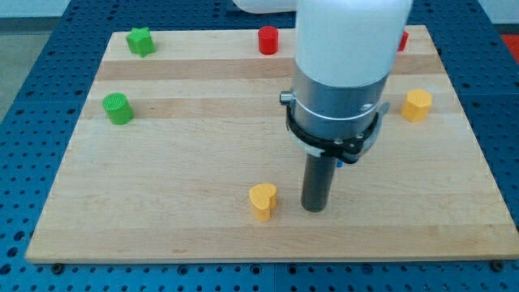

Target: Push the yellow heart below the green circle

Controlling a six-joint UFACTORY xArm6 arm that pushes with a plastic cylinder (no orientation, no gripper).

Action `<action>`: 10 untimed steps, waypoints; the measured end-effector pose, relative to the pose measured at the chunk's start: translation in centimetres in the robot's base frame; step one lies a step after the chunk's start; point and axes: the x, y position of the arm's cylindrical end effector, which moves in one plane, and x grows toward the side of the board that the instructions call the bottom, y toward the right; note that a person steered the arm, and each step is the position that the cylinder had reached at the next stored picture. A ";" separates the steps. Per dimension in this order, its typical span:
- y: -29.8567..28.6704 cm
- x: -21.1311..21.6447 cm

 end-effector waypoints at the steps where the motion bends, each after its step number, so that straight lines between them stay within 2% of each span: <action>1: -2.4 0.0; 10: -17.9 -0.5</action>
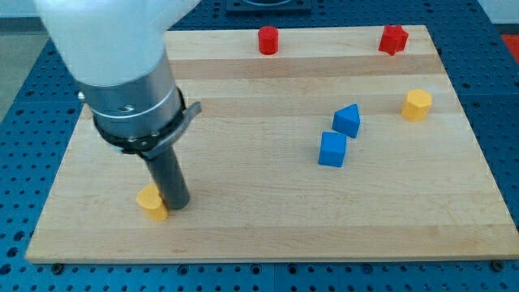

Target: Push the yellow heart below the green circle

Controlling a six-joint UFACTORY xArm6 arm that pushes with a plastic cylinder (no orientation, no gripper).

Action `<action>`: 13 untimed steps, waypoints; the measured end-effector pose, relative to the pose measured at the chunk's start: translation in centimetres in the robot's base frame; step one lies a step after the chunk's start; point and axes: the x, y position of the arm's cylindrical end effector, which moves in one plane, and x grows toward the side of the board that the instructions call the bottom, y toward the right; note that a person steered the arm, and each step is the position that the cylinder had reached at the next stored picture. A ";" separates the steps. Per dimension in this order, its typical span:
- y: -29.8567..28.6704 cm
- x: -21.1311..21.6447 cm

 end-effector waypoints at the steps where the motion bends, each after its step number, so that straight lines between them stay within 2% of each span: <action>1: -2.2 0.0; 3: -5.0 0.0; 4: -4.7 0.2; 6: -2.5 4.0; 7: -2.4 4.3; 9: -2.6 2.9; 13: -6.2 2.9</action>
